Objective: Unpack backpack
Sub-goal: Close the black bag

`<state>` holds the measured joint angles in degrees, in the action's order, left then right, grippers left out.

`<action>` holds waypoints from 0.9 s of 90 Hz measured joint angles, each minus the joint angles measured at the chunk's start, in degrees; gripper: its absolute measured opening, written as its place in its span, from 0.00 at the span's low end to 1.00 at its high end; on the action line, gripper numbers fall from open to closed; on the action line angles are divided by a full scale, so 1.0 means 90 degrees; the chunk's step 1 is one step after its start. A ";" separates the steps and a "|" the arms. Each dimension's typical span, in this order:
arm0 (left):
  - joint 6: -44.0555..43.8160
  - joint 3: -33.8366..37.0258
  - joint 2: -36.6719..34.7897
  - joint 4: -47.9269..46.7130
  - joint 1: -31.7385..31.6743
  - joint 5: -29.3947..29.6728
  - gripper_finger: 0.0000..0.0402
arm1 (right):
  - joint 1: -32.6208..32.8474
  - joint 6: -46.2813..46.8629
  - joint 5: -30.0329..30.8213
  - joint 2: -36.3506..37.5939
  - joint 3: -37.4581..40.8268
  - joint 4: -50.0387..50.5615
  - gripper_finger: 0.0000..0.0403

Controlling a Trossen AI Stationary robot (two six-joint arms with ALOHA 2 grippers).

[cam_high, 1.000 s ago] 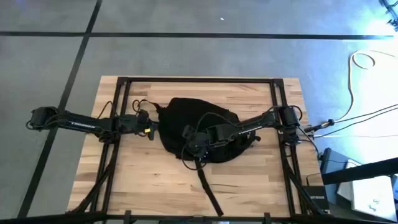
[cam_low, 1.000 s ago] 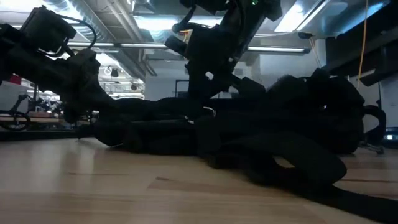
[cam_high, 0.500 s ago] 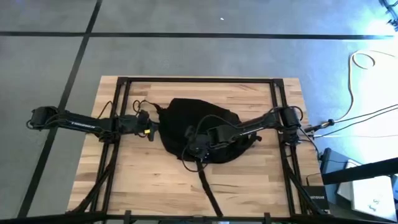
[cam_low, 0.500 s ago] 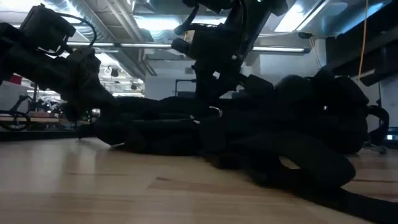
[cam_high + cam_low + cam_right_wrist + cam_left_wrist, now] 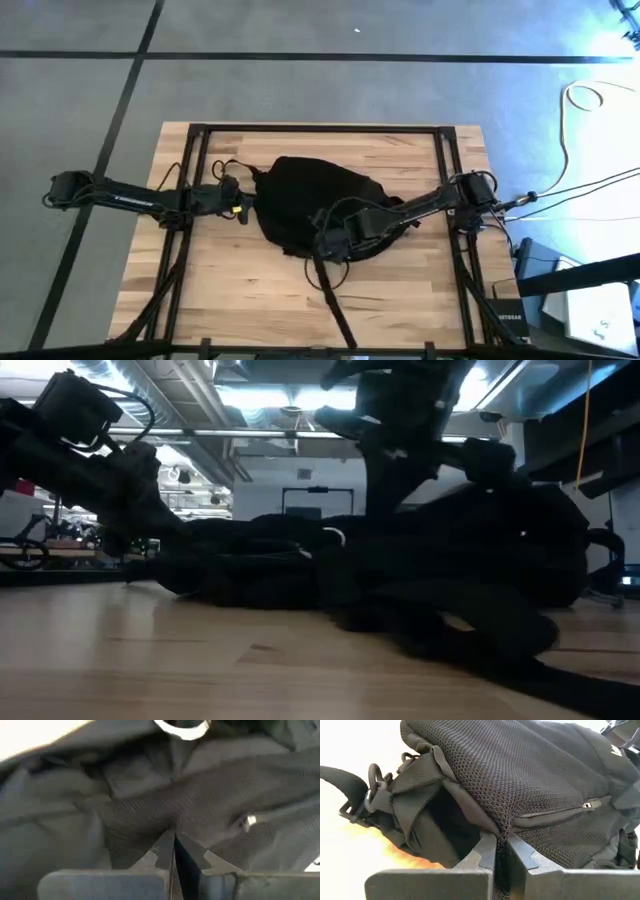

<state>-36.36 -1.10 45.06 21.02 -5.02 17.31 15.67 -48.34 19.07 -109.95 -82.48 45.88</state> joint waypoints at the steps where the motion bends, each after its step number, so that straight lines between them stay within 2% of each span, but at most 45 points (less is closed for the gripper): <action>1: 0.0000 0.0000 0.0000 0.0000 0.0000 0.0006 0.00 | 0.0017 0.0002 0.0011 -0.0002 0.0002 -0.0016 0.00; 19: -0.0002 0.0000 0.0003 0.0037 0.0002 0.0008 0.00 | 0.0010 0.0006 0.0849 -0.0002 -0.0002 -0.0555 0.01; 26: -0.0002 0.0000 0.0005 0.0047 0.0002 0.0009 0.00 | -0.0060 -0.0426 0.0927 -0.0013 -0.0002 -0.0782 0.03; 31: -0.0016 0.0000 0.0003 0.0056 0.0002 0.0007 0.00 | -0.0113 -0.0361 0.0948 -0.0032 -0.0002 -0.0953 0.06; 40: -0.0056 0.0000 0.0005 0.0111 0.0003 0.0004 0.00 | -0.0303 0.1007 0.0930 -0.0044 -0.0002 -0.1175 0.12; 51: 0.0007 0.0000 0.0005 0.0174 0.0017 -0.0019 0.00 | -0.0656 0.3371 -0.0062 0.0045 -0.0002 -0.1262 0.21; 55: 0.0060 0.0000 0.0005 0.0210 0.0017 -0.0030 0.00 | -0.0725 0.4076 -0.0193 0.0055 0.0031 -0.1426 0.24; 67: 0.0152 0.0000 0.0005 0.0237 0.0018 -0.0028 0.00 | -0.0422 0.5552 0.0876 0.0068 0.0279 -0.1815 0.20; 81: 0.0210 0.0000 0.0005 0.0238 0.0017 -0.0026 0.00 | -0.0056 0.6837 0.1315 0.0068 0.0503 -0.2278 0.12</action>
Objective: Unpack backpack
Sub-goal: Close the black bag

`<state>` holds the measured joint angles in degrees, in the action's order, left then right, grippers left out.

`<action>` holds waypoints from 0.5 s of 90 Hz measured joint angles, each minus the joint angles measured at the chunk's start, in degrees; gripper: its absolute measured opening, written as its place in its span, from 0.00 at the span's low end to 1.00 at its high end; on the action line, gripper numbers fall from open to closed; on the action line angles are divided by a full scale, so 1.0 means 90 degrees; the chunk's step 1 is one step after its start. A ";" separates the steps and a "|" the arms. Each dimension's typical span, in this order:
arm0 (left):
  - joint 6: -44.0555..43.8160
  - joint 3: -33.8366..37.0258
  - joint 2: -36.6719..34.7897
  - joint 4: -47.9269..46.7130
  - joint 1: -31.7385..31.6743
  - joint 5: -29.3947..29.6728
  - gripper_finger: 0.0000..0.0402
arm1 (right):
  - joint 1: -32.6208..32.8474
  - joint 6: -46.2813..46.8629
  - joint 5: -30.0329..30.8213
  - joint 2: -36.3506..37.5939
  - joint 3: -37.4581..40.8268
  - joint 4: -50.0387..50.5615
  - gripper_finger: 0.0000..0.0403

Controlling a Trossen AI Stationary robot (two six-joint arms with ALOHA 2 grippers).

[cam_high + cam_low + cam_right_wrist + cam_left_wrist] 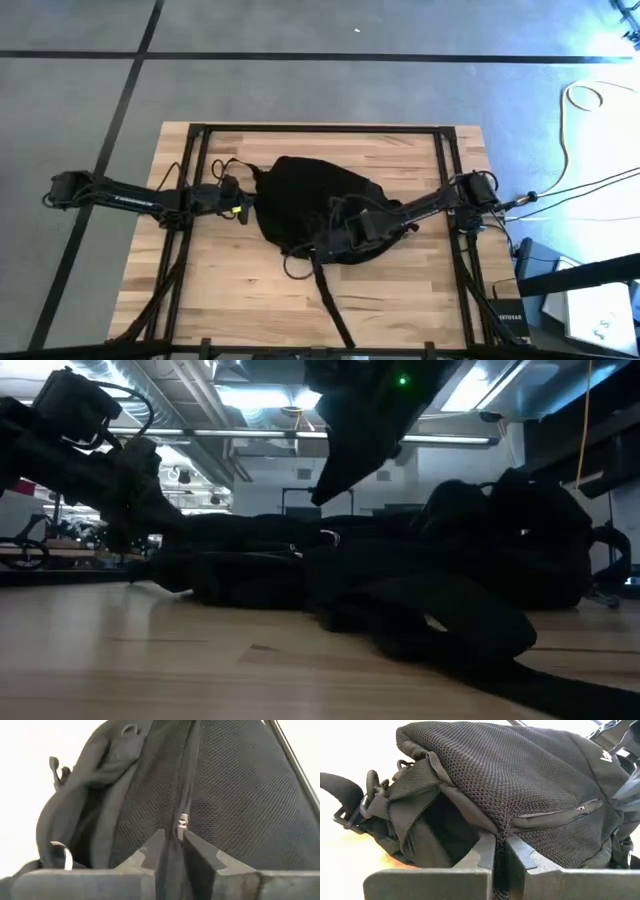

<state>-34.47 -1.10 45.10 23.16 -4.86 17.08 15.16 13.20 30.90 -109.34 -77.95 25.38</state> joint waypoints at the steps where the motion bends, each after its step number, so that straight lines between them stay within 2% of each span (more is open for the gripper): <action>1: 0.0001 0.0000 0.0000 0.0000 0.0000 0.0000 0.00 | 0.0017 0.0036 0.0031 0.0000 0.0019 -0.0031 0.12; 13: 0.0001 0.0000 0.0000 0.0002 0.0000 0.0012 0.00 | 0.0156 0.0128 0.0661 -0.0039 0.0239 -0.0398 0.11; 32: -0.0003 0.0000 0.0000 0.0018 0.0002 0.0005 0.00 | 0.0093 0.0315 0.0723 -0.0046 0.0760 -0.0886 0.12; 45: -0.0001 0.0000 0.0000 0.0025 0.0002 0.0010 0.00 | -0.0032 0.0318 0.0634 -0.0046 0.0938 -0.1420 0.21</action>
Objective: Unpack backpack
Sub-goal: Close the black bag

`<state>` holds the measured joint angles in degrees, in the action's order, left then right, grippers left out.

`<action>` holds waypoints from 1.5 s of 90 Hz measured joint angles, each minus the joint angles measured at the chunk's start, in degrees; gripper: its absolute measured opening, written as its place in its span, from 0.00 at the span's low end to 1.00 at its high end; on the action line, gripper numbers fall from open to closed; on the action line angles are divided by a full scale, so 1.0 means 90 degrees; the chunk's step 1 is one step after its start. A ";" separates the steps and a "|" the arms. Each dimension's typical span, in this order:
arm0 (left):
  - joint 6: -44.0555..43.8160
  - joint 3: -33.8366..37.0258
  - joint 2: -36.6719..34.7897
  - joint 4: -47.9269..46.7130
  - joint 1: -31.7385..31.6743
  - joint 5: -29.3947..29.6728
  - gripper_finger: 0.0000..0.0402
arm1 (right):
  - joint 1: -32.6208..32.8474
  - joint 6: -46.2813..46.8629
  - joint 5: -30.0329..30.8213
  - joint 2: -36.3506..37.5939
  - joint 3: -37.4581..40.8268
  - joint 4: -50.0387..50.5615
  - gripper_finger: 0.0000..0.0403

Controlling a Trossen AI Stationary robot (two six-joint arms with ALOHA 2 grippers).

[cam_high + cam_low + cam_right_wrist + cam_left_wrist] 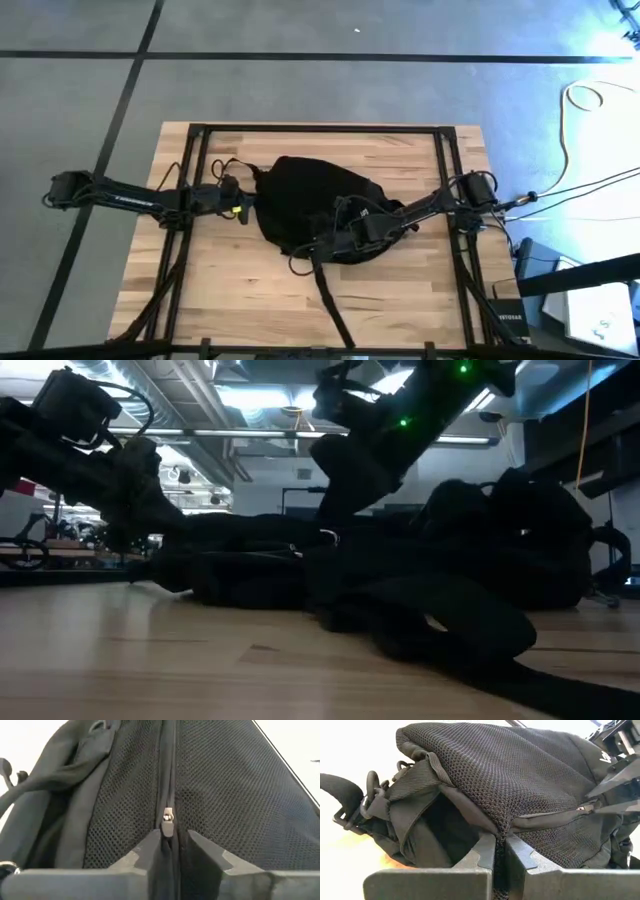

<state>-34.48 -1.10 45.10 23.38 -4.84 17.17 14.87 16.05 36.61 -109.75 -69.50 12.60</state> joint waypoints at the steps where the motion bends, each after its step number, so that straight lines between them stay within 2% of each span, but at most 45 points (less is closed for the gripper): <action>1: 0.0000 0.0000 0.0000 -0.0002 0.0000 -0.0001 0.00 | 0.0000 0.0000 -0.0007 0.0000 0.0013 -0.0020 0.22; 17: 0.0001 0.0000 0.0000 -0.0005 0.0000 -0.0002 0.00 | -0.0156 -0.0183 -0.0074 -0.0117 0.0042 -0.0201 0.36; 31: 0.0038 0.0000 0.0000 -0.0036 -0.0002 0.0008 0.00 | -0.0254 -0.0713 -0.0095 -0.0361 0.0044 -0.0605 0.39; 44: 0.0037 -0.0002 0.0000 -0.0062 -0.0002 0.0017 0.00 | -0.0279 -0.1030 -0.0096 -0.0416 0.0040 -0.0777 0.33; 70: 0.0046 -0.0005 0.0000 -0.0093 -0.0002 0.0022 0.00 | -0.0280 -0.1197 -0.0168 -0.0415 0.0037 -0.0731 0.11; 86: 0.0046 -0.0005 0.0000 -0.0098 -0.0002 0.0022 0.00 | -0.0279 -0.1342 -0.0307 -0.0415 0.0037 -0.0681 0.02; 135: 0.0085 -0.0007 0.0000 -0.0119 0.0000 0.0006 0.00 | -0.0237 -0.1270 -0.0373 -0.0126 0.0040 0.0077 0.00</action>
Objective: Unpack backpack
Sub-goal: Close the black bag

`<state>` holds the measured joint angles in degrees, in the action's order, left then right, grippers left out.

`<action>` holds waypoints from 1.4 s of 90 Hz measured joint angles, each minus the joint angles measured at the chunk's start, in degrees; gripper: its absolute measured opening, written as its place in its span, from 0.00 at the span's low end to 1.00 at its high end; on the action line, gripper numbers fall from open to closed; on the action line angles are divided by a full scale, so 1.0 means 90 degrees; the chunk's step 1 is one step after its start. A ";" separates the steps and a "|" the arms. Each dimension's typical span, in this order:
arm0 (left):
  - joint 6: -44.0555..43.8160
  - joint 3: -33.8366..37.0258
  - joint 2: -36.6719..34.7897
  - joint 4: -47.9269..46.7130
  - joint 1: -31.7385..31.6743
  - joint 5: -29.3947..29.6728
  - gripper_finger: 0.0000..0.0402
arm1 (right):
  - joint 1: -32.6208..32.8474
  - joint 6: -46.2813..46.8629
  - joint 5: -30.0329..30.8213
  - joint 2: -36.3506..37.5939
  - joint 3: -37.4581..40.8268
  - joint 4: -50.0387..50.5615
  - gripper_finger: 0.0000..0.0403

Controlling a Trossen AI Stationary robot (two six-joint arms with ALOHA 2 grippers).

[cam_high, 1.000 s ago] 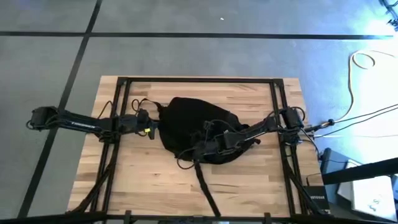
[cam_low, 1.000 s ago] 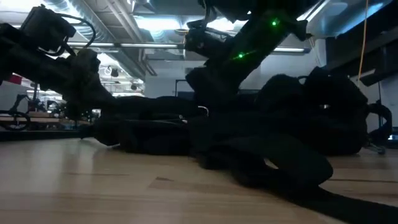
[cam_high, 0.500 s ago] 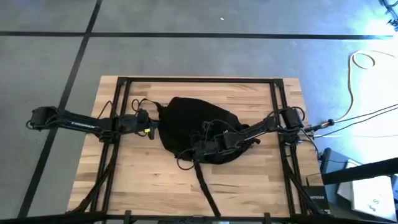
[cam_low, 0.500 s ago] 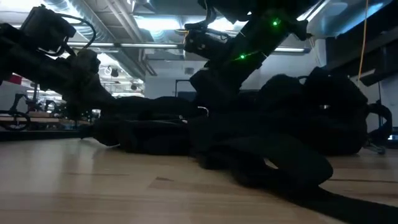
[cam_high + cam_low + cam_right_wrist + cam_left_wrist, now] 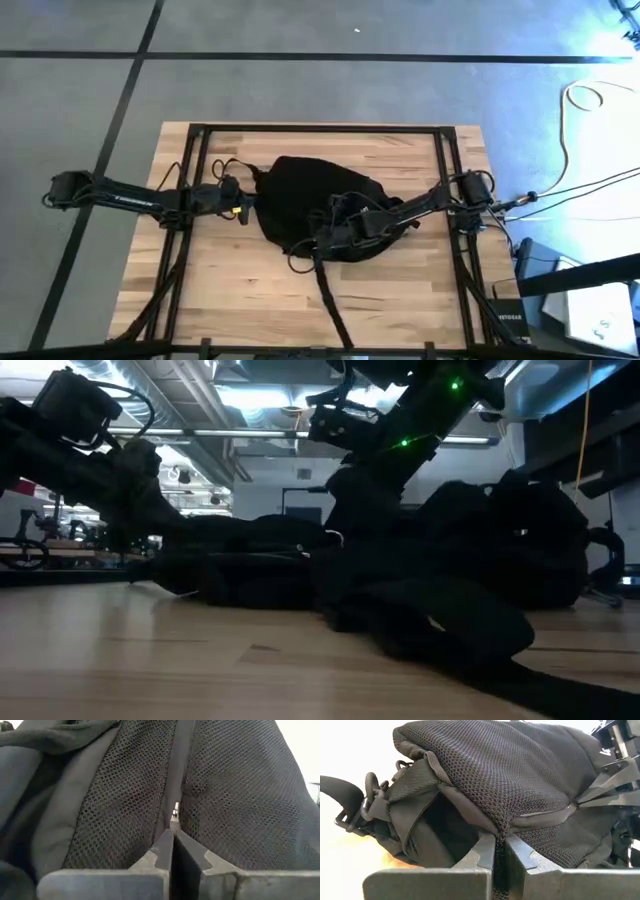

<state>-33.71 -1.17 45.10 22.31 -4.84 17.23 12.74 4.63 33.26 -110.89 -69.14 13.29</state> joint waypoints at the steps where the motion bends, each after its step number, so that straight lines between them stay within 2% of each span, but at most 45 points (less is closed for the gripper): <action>1: 0.0000 0.0000 0.0000 -0.0005 0.0000 0.0002 0.00 | 0.0001 0.0005 0.0000 0.0008 0.0000 0.0022 0.00; 30: 0.0012 0.0000 -0.0002 -0.0071 0.0000 0.0027 0.00 | 0.0084 0.0281 0.0027 0.0221 0.0002 0.0553 0.00; 39: 0.0012 0.0000 -0.0002 -0.0076 0.0000 0.0046 0.00 | 0.0088 -0.0001 -0.0042 0.0221 0.0002 0.0545 0.00; 53: 0.0012 0.0000 -0.0002 -0.0045 0.0000 0.0061 0.00 | 0.0082 -0.1649 -0.0069 0.0221 -0.0072 0.0536 0.05; 69: 0.0010 0.0000 -0.0002 -0.0042 0.0000 0.0079 0.00 | 0.0008 -0.3290 -0.0234 0.0233 -0.0340 0.0345 0.21; 80: 0.0025 0.0000 -0.0002 -0.0037 0.0000 0.0135 0.00 | -0.0163 -0.4567 -0.0593 0.0233 -0.0342 0.0437 0.28; 94: 0.0086 0.0000 -0.0002 -0.0031 -0.0002 0.0165 0.00 | -0.0406 -0.6762 -0.0657 0.0233 -0.0358 0.0320 0.30; 110: 0.0125 0.0000 -0.0002 -0.0037 -0.0002 0.0195 0.00 | -0.0671 -0.8013 -0.1445 0.0231 -0.0466 0.0574 0.30; 116: 0.0129 0.0000 -0.0002 -0.0038 -0.0002 0.0218 0.00 | -0.0673 -0.8433 -0.1334 0.0223 -0.0466 0.0544 0.30; 126: 0.0157 0.0000 -0.0002 -0.0040 -0.0002 0.0239 0.00 | -0.0682 -0.9137 -0.0686 0.0223 -0.0499 0.0493 0.30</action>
<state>-32.30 -1.17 45.08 21.96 -4.86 19.38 6.60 -77.60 27.08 -108.88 -73.64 17.73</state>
